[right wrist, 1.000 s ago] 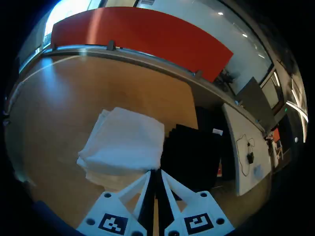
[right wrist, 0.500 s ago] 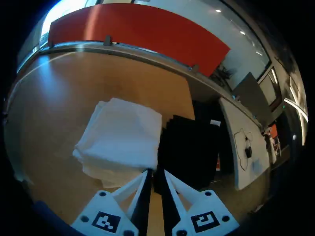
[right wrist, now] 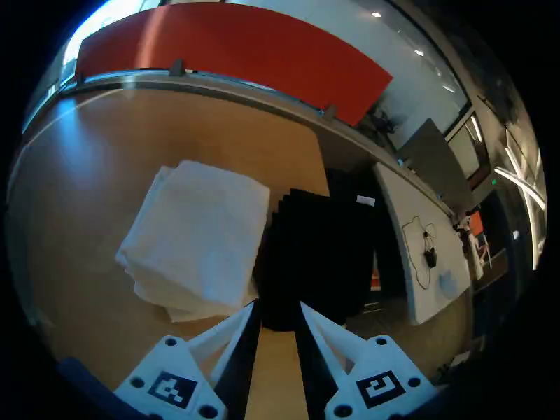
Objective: Fold towel
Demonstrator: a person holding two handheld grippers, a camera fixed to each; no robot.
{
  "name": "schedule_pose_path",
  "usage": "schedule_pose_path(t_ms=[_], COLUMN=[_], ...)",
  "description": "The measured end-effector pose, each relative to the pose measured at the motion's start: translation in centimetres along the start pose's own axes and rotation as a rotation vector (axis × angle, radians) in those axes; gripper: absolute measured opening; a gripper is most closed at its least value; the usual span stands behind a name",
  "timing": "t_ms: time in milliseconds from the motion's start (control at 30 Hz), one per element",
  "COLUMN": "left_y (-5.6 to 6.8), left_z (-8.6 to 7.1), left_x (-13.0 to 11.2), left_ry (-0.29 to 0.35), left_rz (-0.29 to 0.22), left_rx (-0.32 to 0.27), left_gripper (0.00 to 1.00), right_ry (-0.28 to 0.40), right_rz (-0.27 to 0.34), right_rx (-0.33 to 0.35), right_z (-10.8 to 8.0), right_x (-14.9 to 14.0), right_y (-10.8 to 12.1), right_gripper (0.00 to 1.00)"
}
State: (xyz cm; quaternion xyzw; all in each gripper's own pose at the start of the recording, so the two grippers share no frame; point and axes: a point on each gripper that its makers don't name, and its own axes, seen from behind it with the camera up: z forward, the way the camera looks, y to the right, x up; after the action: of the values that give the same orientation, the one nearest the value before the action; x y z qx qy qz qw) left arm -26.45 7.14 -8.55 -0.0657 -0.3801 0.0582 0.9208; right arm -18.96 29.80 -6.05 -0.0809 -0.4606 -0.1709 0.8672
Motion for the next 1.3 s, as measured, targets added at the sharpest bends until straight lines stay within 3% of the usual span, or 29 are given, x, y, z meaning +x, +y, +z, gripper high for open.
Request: schedule_pose_path(t_ms=[167,300,800,1300], left_y=[0.1,0.1,0.1,-0.7], left_z=[-0.1,-0.2,-0.7,-1.3], left_x=[0.0,0.0,0.2,1.5], left_ry=[0.003,0.006,0.021,0.054], left_rz=[-0.001,-0.002,-0.01,-0.016], left_rx=[-0.002,-0.003,0.001,0.023], left_gripper=[0.76,0.76,0.76,0.76], right_ry=[0.021,0.03,0.102,0.265], right_rz=[0.006,0.008,0.028,0.12], right_rx=[-0.005,0.001,0.026,0.068], right_z=[-0.3,-0.4,-1.7,-4.2], right_x=[0.4,0.6,2.8,6.2], right_y=[-0.2,-0.5,-2.1,-4.6], right_gripper=[0.82,0.95,0.96,0.96])
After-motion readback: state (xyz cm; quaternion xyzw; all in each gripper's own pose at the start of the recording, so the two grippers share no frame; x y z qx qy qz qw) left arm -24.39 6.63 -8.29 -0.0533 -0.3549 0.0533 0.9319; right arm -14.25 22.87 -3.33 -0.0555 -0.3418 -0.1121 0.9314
